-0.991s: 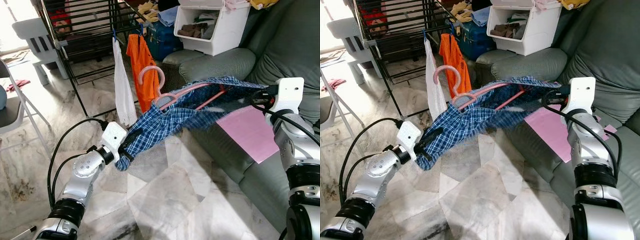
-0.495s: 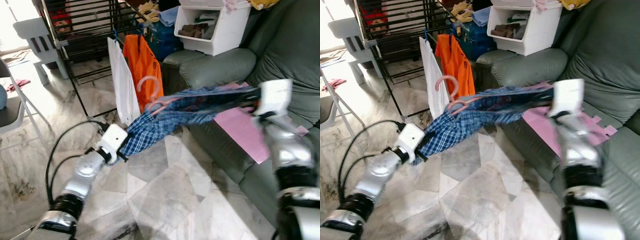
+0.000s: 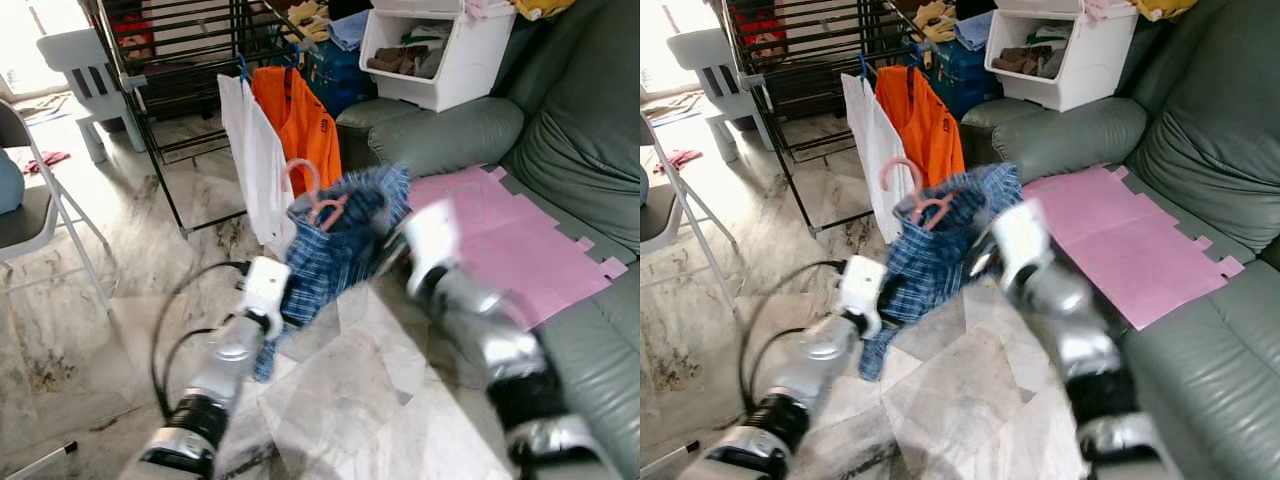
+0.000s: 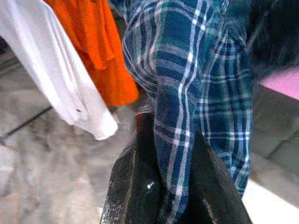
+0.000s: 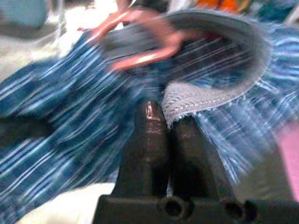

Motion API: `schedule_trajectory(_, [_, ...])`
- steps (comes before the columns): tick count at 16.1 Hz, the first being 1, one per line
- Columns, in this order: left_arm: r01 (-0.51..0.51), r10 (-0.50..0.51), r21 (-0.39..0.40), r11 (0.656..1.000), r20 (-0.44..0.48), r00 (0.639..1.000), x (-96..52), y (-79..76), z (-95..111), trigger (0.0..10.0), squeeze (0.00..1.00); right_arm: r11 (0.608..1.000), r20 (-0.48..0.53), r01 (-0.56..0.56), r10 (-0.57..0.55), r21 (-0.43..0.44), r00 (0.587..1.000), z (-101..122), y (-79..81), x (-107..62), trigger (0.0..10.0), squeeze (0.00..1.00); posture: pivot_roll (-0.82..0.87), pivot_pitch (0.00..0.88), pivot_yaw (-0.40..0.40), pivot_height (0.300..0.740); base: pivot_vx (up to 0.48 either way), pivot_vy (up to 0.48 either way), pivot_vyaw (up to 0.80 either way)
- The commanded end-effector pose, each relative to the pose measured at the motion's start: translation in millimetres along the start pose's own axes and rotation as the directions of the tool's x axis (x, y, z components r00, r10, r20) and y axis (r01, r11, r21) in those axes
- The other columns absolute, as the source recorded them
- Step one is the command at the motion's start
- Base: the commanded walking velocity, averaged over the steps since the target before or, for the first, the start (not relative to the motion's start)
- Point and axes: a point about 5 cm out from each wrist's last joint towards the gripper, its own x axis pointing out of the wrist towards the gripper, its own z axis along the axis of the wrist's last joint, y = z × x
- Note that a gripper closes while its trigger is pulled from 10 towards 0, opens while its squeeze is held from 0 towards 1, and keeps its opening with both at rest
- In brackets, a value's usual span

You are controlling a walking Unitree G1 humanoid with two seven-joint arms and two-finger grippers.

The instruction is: Hang hanger

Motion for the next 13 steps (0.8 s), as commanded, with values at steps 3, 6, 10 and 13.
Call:
schedule_trajectory(3, [-0.061, 0.061, -0.011, 0.998, 0.004, 0.998, 2.1, 8.2, 8, 0.0, 0.0, 0.977, -0.034, -0.212, 0.211, -0.035, 0.977, 1, 20.8, -11.3, 0.0, 0.0, -0.15, 0.0, 0.024, 0.74, 0.0, 0.0, 0.0])
schedule_trajectory(6, [-0.108, 0.107, -0.055, 0.993, -0.009, 0.994, 2.6, 15.4, 8, 0.0, 0.0, 0.952, -0.107, -0.301, 0.295, -0.048, 0.949, -11, 24.9, -26.1, 0.0, 0.0, -0.15, 0.0, 0.026, 0.74, 0.0, 0.0, 0.0])
schedule_trajectory(10, [-0.196, 0.193, -0.111, 0.974, -0.032, 0.981, 3.2, 32.3, 14, 0.0, 0.0, 0.872, -0.272, -0.482, 0.444, -0.091, 0.854, -35, 31.8, -68.9, 0.0, 0.0, -0.16, 0.0, 0.03, 0.74, 0.0, 0.0, 0.0])
schedule_trajectory(13, [-0.21, 0.21, -0.115, 0.971, -0.009, 0.978, 4.9, 36.8, 21, 0.0, 0.0, 0.874, -0.357, -0.423, 0.326, -0.239, 0.875, -49, 22.7, -70.5, 10.0, 0.0, -0.16, 0.0, 0.033, 0.74, 0.0, 0.0, 0.0])
